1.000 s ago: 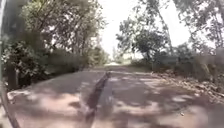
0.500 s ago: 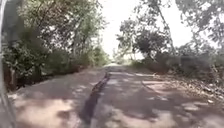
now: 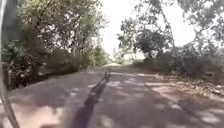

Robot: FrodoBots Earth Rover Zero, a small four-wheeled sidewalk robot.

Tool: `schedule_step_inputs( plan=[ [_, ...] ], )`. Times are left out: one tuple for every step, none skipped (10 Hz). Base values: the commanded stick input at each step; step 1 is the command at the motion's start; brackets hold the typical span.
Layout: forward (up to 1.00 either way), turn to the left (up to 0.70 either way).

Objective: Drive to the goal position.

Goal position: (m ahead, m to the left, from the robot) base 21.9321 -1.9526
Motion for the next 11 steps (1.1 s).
schedule_step_inputs(
  plan=[
    [0.70, 0.00],
    [0.70, 0.00],
    [0.70, 0.00],
    [0.70, 0.00],
    [0.70, 0.00],
    [0.70, 0.00],
    [0.70, 0.00],
    [0.70, 0.00],
    [0.70, 0.00],
    [0.70, 0.00],
    [0.70, 0.00]
  ],
)
